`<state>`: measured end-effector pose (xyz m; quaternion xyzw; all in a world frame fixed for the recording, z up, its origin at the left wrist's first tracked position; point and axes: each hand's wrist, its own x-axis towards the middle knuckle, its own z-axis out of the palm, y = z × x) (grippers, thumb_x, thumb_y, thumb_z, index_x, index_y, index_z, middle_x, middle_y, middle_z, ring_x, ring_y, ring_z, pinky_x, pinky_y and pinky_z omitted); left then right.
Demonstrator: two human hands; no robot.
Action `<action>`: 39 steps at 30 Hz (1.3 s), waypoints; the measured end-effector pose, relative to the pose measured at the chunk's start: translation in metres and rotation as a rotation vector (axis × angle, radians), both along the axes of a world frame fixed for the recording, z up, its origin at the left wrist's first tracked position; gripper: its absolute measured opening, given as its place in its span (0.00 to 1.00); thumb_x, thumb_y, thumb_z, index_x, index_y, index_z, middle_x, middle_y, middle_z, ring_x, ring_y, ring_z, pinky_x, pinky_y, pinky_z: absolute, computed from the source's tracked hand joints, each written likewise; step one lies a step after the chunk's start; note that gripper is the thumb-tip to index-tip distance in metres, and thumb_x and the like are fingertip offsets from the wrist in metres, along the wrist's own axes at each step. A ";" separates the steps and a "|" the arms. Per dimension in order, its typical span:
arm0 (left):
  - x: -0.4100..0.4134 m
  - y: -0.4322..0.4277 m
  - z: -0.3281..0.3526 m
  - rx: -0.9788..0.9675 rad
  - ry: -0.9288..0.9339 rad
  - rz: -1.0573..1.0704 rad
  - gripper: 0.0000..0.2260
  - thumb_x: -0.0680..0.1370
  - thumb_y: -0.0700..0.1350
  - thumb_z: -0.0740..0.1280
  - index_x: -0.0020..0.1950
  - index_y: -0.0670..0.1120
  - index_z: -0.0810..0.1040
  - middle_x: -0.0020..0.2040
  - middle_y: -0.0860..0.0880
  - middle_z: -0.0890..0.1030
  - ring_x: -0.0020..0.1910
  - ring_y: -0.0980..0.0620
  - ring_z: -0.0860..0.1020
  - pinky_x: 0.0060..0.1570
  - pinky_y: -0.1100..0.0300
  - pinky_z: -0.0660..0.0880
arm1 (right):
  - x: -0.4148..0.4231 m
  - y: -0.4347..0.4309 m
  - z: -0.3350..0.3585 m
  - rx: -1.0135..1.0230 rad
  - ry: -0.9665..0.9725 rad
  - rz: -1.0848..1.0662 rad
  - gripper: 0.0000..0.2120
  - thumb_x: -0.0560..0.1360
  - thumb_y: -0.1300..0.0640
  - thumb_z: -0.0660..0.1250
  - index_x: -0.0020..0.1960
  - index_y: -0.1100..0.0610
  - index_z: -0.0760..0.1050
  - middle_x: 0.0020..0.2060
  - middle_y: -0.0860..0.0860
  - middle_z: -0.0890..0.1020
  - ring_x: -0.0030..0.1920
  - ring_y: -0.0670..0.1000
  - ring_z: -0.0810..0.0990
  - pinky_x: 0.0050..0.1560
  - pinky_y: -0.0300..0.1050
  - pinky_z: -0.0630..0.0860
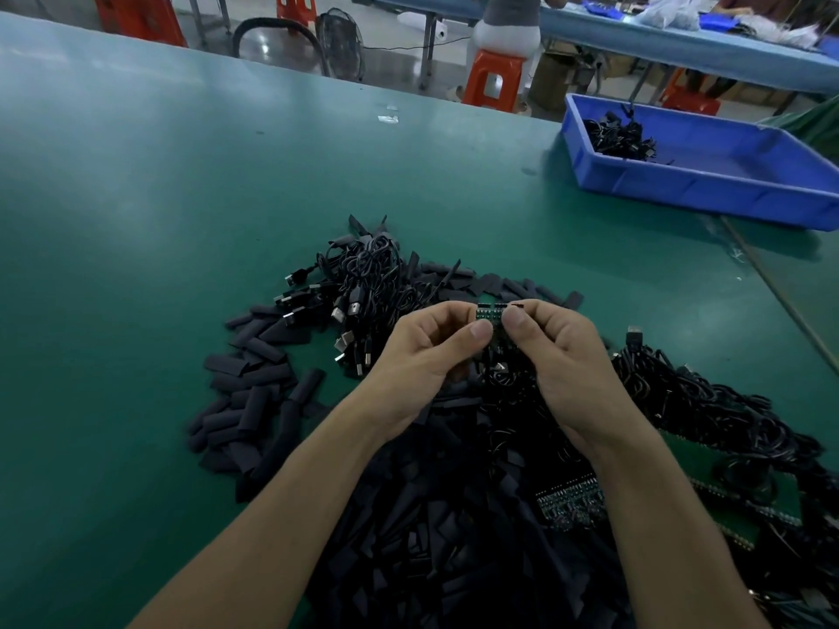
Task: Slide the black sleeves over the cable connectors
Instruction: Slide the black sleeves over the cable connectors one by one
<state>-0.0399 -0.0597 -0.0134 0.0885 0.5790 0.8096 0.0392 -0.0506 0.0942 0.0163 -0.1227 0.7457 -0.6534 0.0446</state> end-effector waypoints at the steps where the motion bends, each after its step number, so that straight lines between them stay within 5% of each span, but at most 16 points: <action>1: 0.000 0.001 0.000 0.015 -0.003 -0.007 0.05 0.74 0.47 0.70 0.45 0.47 0.80 0.33 0.56 0.75 0.31 0.59 0.70 0.31 0.67 0.68 | 0.000 -0.001 -0.001 -0.024 -0.018 0.003 0.10 0.80 0.53 0.64 0.45 0.54 0.81 0.39 0.51 0.82 0.42 0.48 0.79 0.46 0.44 0.78; 6: 0.002 0.004 0.004 0.082 0.004 0.016 0.04 0.74 0.47 0.70 0.40 0.51 0.81 0.35 0.54 0.78 0.34 0.59 0.75 0.38 0.67 0.75 | 0.001 0.001 0.004 -0.172 -0.100 -0.028 0.08 0.74 0.51 0.67 0.41 0.52 0.83 0.37 0.50 0.83 0.38 0.46 0.80 0.42 0.40 0.79; 11: -0.002 -0.012 0.013 0.276 0.115 0.154 0.08 0.83 0.45 0.61 0.47 0.50 0.78 0.44 0.51 0.84 0.48 0.51 0.82 0.53 0.55 0.78 | -0.007 0.020 0.024 -0.317 -0.004 -0.484 0.07 0.80 0.59 0.66 0.44 0.53 0.78 0.35 0.46 0.79 0.29 0.42 0.72 0.29 0.35 0.71; 15: -0.004 -0.033 0.029 0.216 0.292 0.336 0.04 0.84 0.44 0.57 0.52 0.50 0.70 0.35 0.54 0.77 0.31 0.55 0.74 0.43 0.57 0.78 | -0.012 0.029 0.036 -0.428 0.226 -0.679 0.05 0.82 0.61 0.65 0.48 0.55 0.76 0.38 0.48 0.80 0.35 0.48 0.81 0.40 0.42 0.79; 19: -0.003 -0.045 0.039 -0.016 0.375 0.392 0.10 0.82 0.46 0.63 0.46 0.60 0.78 0.30 0.51 0.65 0.25 0.56 0.60 0.24 0.64 0.61 | -0.006 0.026 0.027 -0.059 0.408 -0.549 0.06 0.80 0.60 0.68 0.47 0.50 0.78 0.42 0.51 0.82 0.40 0.49 0.82 0.43 0.41 0.80; 24: 0.000 -0.048 0.040 -0.352 0.387 0.338 0.04 0.80 0.47 0.67 0.45 0.54 0.79 0.29 0.58 0.73 0.26 0.61 0.66 0.27 0.70 0.63 | 0.003 0.011 0.011 0.560 0.417 -0.073 0.04 0.76 0.56 0.73 0.48 0.47 0.82 0.43 0.38 0.82 0.43 0.39 0.81 0.45 0.31 0.77; 26: -0.003 -0.054 0.041 -0.414 0.345 0.363 0.04 0.79 0.46 0.67 0.45 0.52 0.79 0.29 0.58 0.73 0.28 0.61 0.66 0.28 0.69 0.64 | 0.007 0.001 0.007 0.751 0.343 0.141 0.01 0.76 0.52 0.73 0.47 0.47 0.82 0.42 0.38 0.81 0.43 0.38 0.80 0.48 0.35 0.79; 28: -0.005 -0.061 0.041 -0.470 0.294 0.383 0.05 0.79 0.49 0.66 0.45 0.51 0.81 0.28 0.59 0.73 0.28 0.60 0.66 0.29 0.69 0.65 | 0.011 -0.006 0.005 0.845 0.268 0.267 0.09 0.75 0.43 0.71 0.43 0.47 0.81 0.38 0.40 0.80 0.39 0.39 0.79 0.44 0.40 0.80; 30: -0.007 -0.065 0.040 -0.540 0.259 0.385 0.06 0.79 0.50 0.67 0.44 0.53 0.81 0.27 0.61 0.74 0.28 0.61 0.67 0.30 0.71 0.66 | 0.013 -0.013 0.003 0.898 0.190 0.315 0.20 0.74 0.32 0.66 0.39 0.48 0.80 0.31 0.42 0.79 0.32 0.40 0.77 0.33 0.37 0.75; 32: -0.007 -0.068 0.036 -0.613 0.224 0.359 0.07 0.81 0.48 0.67 0.44 0.54 0.82 0.25 0.59 0.72 0.26 0.61 0.66 0.28 0.72 0.65 | 0.015 -0.020 0.000 0.911 0.162 0.307 0.20 0.77 0.33 0.62 0.43 0.48 0.80 0.31 0.43 0.79 0.30 0.40 0.76 0.31 0.38 0.71; 35: -0.009 -0.067 0.031 -0.703 0.159 0.316 0.10 0.83 0.48 0.64 0.45 0.54 0.82 0.26 0.57 0.72 0.25 0.58 0.67 0.26 0.68 0.65 | 0.016 -0.032 -0.008 1.009 0.227 0.195 0.13 0.81 0.42 0.63 0.57 0.49 0.78 0.43 0.46 0.83 0.43 0.47 0.81 0.45 0.50 0.80; 39: -0.011 -0.067 0.025 -0.802 0.070 0.230 0.10 0.84 0.45 0.61 0.61 0.51 0.80 0.32 0.62 0.80 0.24 0.62 0.70 0.26 0.69 0.67 | 0.019 -0.044 -0.020 1.208 0.194 0.136 0.23 0.76 0.38 0.69 0.60 0.54 0.77 0.51 0.50 0.79 0.52 0.54 0.79 0.54 0.51 0.77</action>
